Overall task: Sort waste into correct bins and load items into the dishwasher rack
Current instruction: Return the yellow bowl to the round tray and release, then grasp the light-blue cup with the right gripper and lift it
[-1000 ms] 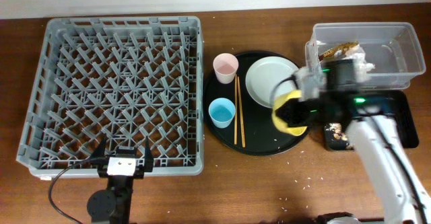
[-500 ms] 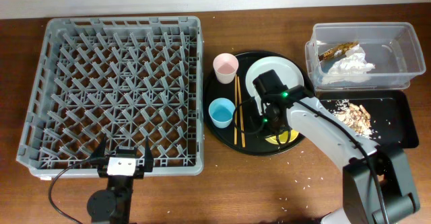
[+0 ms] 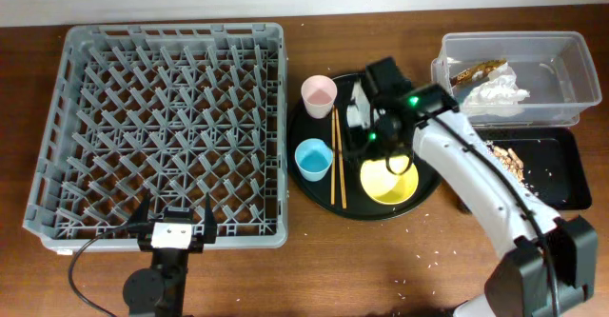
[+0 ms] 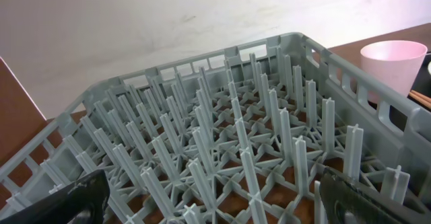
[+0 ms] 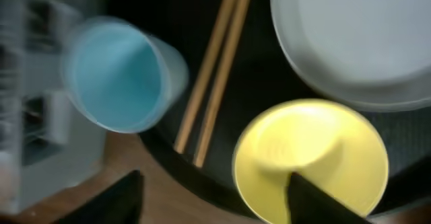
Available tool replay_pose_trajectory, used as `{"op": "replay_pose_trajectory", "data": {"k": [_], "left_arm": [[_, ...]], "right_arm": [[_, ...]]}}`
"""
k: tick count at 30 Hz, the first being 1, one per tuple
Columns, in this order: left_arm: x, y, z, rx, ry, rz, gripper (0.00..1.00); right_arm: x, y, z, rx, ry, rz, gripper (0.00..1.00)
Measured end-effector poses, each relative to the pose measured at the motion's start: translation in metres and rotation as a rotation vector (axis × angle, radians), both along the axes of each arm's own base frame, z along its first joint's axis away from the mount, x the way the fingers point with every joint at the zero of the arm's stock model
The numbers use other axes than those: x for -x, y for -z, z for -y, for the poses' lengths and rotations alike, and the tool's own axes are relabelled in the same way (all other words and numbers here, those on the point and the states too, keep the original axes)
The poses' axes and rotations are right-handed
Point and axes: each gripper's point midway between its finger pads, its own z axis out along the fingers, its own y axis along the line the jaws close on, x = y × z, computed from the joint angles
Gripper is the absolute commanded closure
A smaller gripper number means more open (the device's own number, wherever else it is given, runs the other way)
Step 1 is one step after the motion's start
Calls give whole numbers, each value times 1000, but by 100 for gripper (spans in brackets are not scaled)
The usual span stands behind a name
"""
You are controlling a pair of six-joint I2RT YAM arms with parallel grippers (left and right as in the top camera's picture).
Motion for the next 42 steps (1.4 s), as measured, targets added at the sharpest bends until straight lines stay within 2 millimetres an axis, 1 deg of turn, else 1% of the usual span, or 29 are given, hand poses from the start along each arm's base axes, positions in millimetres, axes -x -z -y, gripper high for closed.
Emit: {"op": "replay_pose_trajectory", "data": {"k": [2, 7, 10, 15, 17, 21, 30, 40, 42], "left_arm": [[0, 0, 0, 0, 0, 0, 1], [0, 0, 0, 0, 0, 0, 1], [0, 0, 0, 0, 0, 0, 1], [0, 0, 0, 0, 0, 0, 1], [0, 0, 0, 0, 0, 0, 1], [0, 0, 0, 0, 0, 0, 1], [0, 0, 0, 0, 0, 0, 1], [0, 0, 0, 0, 0, 0, 1], [0, 0, 0, 0, 0, 0, 1]], "right_arm": [[-9, -13, -10, -51, 1, 35, 29], [-18, -18, -19, -114, 55, 50, 29], [-24, -9, -23, -127, 95, 29, 29], [-27, 22, -26, -111, 144, -55, 29], [-26, 27, -26, -107, 156, -71, 29], [-27, 27, -29, -111, 154, -68, 30], [-29, 24, -50, -136, 128, -33, 36], [-28, 37, -50, -121, 132, -61, 37], [-28, 38, -50, -120, 132, -63, 42]]}}
